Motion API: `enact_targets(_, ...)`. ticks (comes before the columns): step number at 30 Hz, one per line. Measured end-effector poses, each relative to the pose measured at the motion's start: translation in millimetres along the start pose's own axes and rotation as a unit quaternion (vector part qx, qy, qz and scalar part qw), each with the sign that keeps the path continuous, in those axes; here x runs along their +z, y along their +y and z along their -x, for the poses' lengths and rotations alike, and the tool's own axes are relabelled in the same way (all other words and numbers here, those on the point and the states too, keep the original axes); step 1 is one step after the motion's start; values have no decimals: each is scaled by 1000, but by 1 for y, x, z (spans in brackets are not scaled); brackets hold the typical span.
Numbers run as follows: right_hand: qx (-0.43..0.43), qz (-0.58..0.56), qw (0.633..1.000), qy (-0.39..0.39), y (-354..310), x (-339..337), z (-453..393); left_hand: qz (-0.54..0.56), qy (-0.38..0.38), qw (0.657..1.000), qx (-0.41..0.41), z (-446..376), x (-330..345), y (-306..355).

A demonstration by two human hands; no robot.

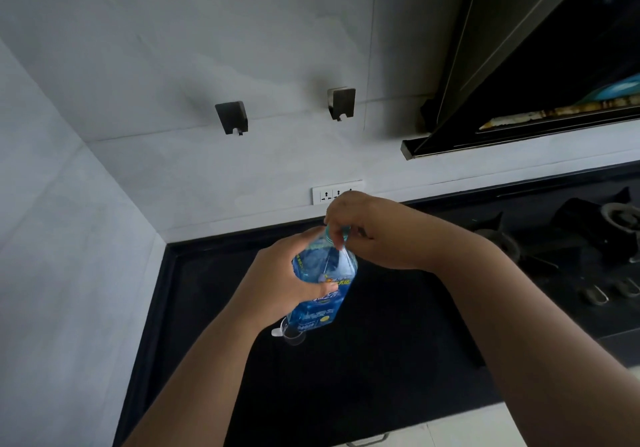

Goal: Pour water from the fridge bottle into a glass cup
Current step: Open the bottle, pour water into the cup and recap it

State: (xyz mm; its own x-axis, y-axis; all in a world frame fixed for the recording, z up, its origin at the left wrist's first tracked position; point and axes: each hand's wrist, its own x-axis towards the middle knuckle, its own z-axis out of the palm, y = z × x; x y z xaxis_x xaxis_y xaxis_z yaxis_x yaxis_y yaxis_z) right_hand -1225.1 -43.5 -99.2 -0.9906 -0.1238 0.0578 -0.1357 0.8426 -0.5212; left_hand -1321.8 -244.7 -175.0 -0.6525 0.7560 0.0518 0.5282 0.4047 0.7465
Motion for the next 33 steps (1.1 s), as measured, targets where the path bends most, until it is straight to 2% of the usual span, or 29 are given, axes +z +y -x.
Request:
enact_targets(3,-27,12,999,29,4,10,-4,-3,4,1000,6,-1,3,-1)
enact_targets(9,-21,-70,991,116,10,34,-6,1,-8,1000,8,2,14,-3)
enact_targets(11,-39,-106,982,149,9,43,-5,13,-15,1000,-2,4,21,-6)
enact_targets(13,-5,-194,961,198,14,51,-5,35,-23,999,-19,4,30,-12)
enact_targets(15,69,-339,906,243,26,64,-8,43,-29,998,-39,5,41,-20)
enact_targets(17,184,-461,822,278,46,83,-12,46,-29,997,-55,8,54,-30)
enact_targets(20,343,-581,681,284,82,123,-8,41,-24,996,-82,11,77,-46)
enact_targets(21,383,-598,648,275,93,138,-3,33,-25,995,-91,12,85,-51)
enact_targets(22,417,-596,633,266,102,153,3,26,-29,994,-102,13,91,-55)
enact_targets(25,480,-551,646,220,124,194,21,7,-46,992,-117,13,105,-65)
enact_targets(27,499,-543,648,193,135,218,31,-9,-58,990,-125,13,112,-70)
enact_targets(29,507,-526,664,157,142,234,38,-11,-57,989,-139,14,116,-75)
enact_targets(33,535,-380,752,63,146,248,51,-21,-52,987,-152,17,124,-87)
